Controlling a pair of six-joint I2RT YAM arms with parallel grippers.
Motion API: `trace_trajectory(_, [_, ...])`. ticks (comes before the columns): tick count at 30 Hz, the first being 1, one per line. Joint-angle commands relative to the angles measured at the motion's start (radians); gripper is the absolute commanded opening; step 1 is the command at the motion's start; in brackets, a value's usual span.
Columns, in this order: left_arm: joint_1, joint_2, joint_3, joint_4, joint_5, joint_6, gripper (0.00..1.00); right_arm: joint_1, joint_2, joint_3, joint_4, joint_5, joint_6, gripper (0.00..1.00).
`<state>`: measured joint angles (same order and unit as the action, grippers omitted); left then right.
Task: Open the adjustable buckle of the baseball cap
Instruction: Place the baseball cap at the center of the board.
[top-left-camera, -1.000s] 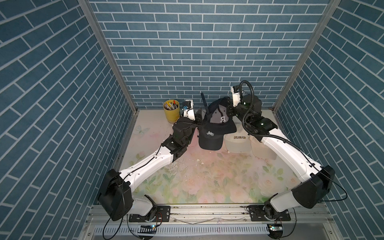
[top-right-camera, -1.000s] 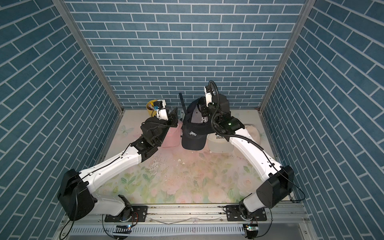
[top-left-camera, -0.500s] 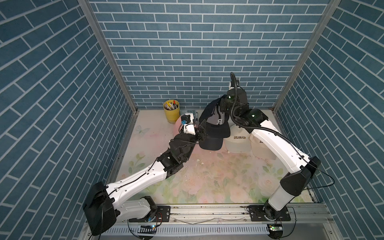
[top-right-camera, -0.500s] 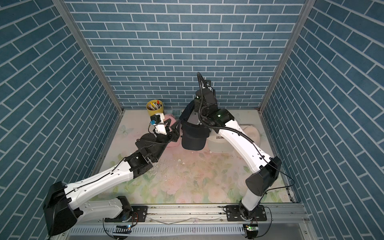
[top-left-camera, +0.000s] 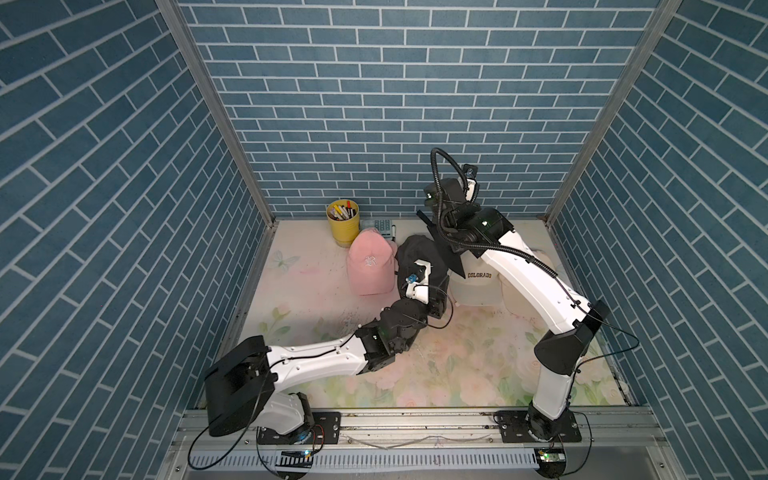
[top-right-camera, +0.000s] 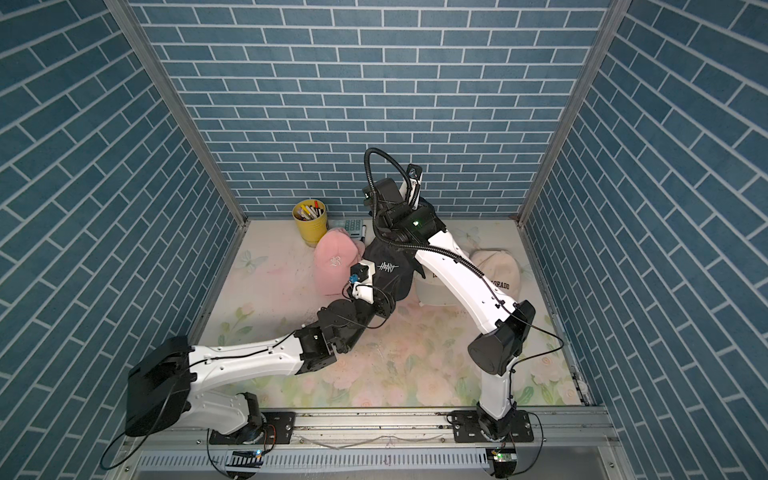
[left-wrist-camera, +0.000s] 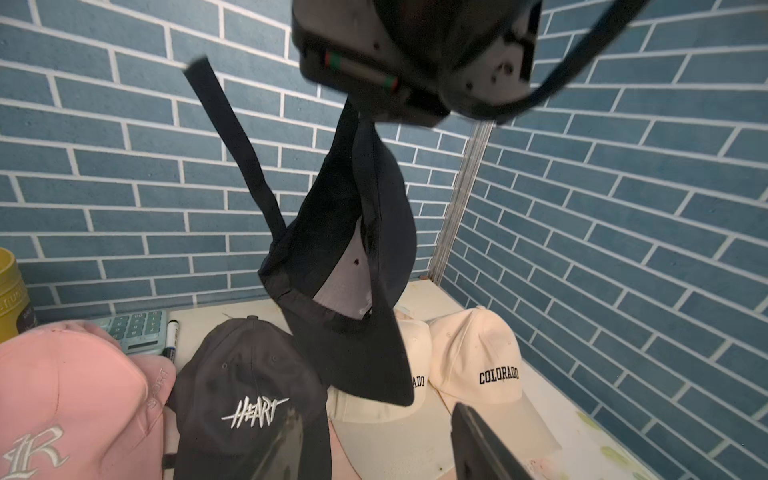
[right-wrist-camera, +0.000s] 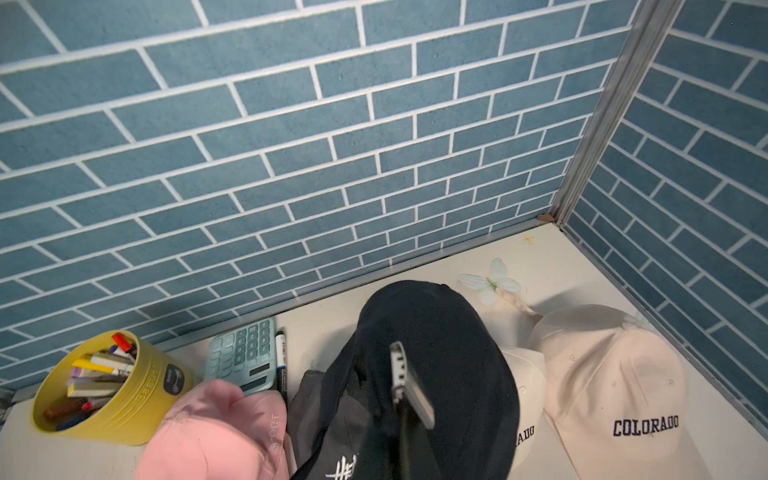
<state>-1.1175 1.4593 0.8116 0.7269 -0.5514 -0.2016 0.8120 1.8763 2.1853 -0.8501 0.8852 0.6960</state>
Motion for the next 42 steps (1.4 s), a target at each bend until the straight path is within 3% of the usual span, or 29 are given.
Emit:
trace_trajectory(1, [-0.005, 0.081, 0.045, 0.106, -0.03, 0.094, 0.69, 0.02, 0.029, 0.071, -0.078, 0.093, 0.091, 0.0])
trace_trajectory(9, [-0.002, 0.194, 0.094, 0.246, 0.091, 0.096, 0.77, 0.048, 0.061, 0.127, -0.095, 0.173, 0.086, 0.0])
trace_trajectory(13, [0.003, 0.252, 0.167, 0.19, 0.038, 0.095, 0.78, 0.062, 0.08, 0.153, -0.089, 0.209, 0.065, 0.0])
trace_trajectory(15, [0.008, 0.279, 0.178, 0.226, -0.017, 0.097, 0.81, 0.063, 0.083, 0.159, -0.09, 0.222, 0.06, 0.0])
trace_trajectory(22, [0.025, 0.394, 0.325, 0.092, -0.237, 0.128, 0.83, 0.064, 0.086, 0.163, -0.092, 0.197, 0.062, 0.0])
trace_trajectory(27, [0.075, 0.421, 0.339, 0.088, -0.182, 0.077, 0.83, 0.065, 0.083, 0.163, -0.095, 0.185, 0.06, 0.0])
trace_trajectory(29, [0.089, 0.435, 0.359, 0.079, -0.151, 0.082, 0.75, 0.07, 0.084, 0.163, -0.095, 0.179, 0.06, 0.0])
trace_trajectory(38, [0.108, 0.39, 0.313, 0.056, -0.128, 0.068, 0.17, 0.071, 0.084, 0.157, -0.082, 0.159, 0.041, 0.0])
trace_trajectory(41, [0.11, 0.346, 0.273, 0.061, -0.09, 0.077, 0.04, 0.068, 0.08, 0.145, -0.057, 0.151, 0.001, 0.01])
trace_trajectory(42, [0.11, 0.332, 0.257, 0.063, -0.078, 0.079, 0.01, 0.065, 0.075, 0.134, -0.035, 0.147, -0.031, 0.06])
